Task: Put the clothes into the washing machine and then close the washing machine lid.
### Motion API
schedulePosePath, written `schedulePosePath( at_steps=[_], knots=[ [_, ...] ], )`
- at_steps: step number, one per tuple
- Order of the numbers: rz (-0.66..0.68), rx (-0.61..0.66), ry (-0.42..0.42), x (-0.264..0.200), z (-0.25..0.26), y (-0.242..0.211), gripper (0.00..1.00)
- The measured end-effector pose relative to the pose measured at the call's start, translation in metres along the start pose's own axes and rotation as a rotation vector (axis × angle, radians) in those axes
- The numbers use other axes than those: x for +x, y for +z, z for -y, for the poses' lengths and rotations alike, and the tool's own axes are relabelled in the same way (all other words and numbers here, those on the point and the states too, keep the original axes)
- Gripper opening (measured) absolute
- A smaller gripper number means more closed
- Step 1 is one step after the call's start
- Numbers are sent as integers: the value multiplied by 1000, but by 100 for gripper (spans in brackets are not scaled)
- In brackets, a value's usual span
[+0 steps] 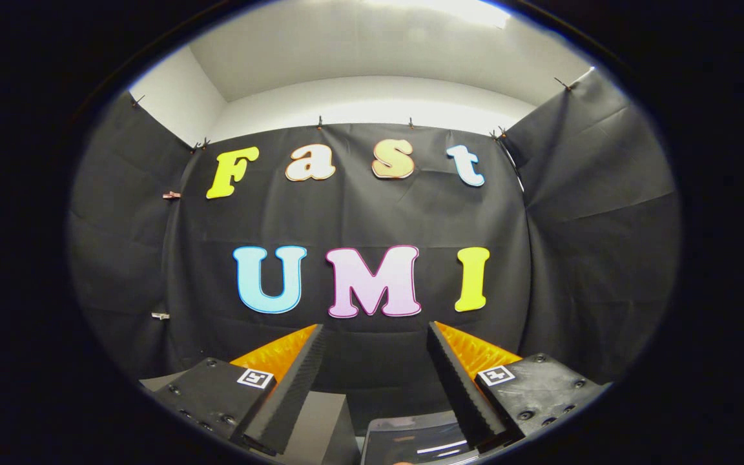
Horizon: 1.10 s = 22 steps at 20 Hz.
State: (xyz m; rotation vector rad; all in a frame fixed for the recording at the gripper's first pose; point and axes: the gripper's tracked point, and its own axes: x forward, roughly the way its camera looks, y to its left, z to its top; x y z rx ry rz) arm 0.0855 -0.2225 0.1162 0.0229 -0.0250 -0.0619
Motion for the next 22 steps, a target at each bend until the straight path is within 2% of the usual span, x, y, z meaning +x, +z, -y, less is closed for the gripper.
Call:
schedulePosePath(
  at_steps=[15,22],
  knots=[
    [-54,-14,39,-7,-14,-28,99],
    [-47,-25,51,-5,-12,-22,99]
  ],
)
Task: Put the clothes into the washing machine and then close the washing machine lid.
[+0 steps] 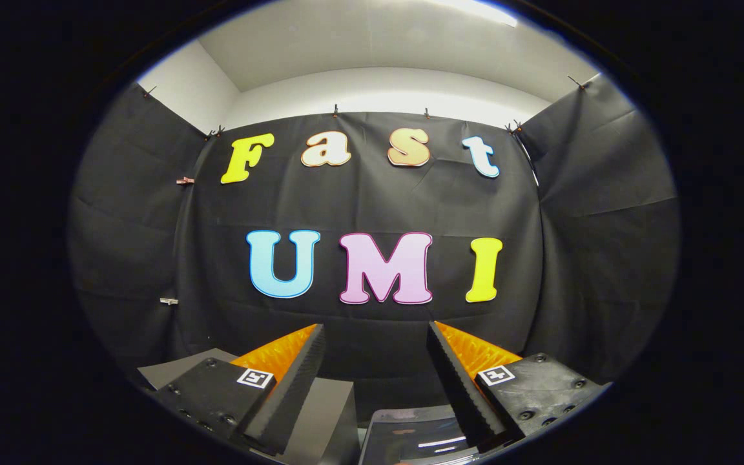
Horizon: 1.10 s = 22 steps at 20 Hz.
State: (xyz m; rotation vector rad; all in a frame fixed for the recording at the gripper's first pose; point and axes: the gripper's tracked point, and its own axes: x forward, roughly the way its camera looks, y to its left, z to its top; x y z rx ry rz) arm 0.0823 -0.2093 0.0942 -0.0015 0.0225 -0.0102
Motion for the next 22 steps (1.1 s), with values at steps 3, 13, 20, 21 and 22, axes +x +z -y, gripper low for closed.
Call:
schedulePosePath(
  at_steps=[3,13,20,21,22],
  knots=[
    [14,-12,8,-2,1,3,99],
    [-25,-7,-1,-8,6,-16,99],
    [-38,11,-35,-4,9,-24,99],
    [-40,10,-34,-3,8,-24,99],
    [-36,8,-33,-3,8,-23,99]
  ],
)
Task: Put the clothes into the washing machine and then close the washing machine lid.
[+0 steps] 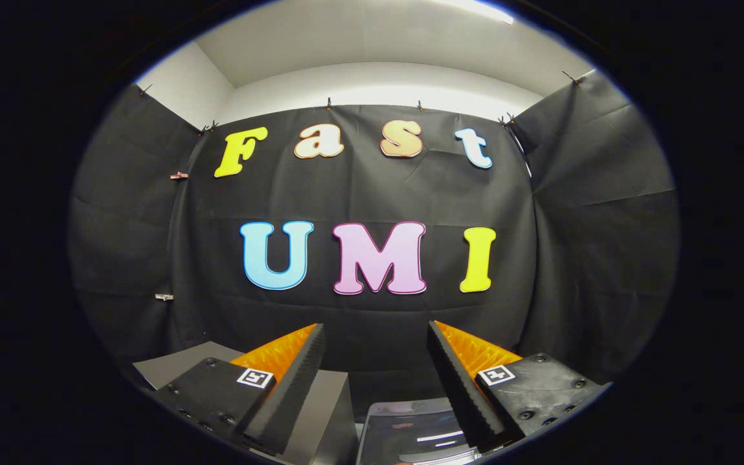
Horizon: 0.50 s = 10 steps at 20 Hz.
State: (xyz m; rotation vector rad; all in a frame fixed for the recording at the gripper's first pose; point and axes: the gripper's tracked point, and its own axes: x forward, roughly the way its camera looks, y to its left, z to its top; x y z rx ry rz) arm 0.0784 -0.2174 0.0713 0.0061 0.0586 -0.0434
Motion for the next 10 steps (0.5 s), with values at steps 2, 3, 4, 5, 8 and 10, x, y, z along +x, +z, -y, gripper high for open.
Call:
schedulePosePath(
  at_steps=[2,3,4,5,8,10],
  knots=[
    [16,-9,0,3,0,5,99],
    [22,-13,0,5,-1,6,99],
    [23,-18,-2,7,-2,6,99],
    [21,-21,-3,9,-2,6,99],
    [29,-13,-4,12,-6,10,99],
    [26,-11,2,13,-8,7,99]
  ],
)
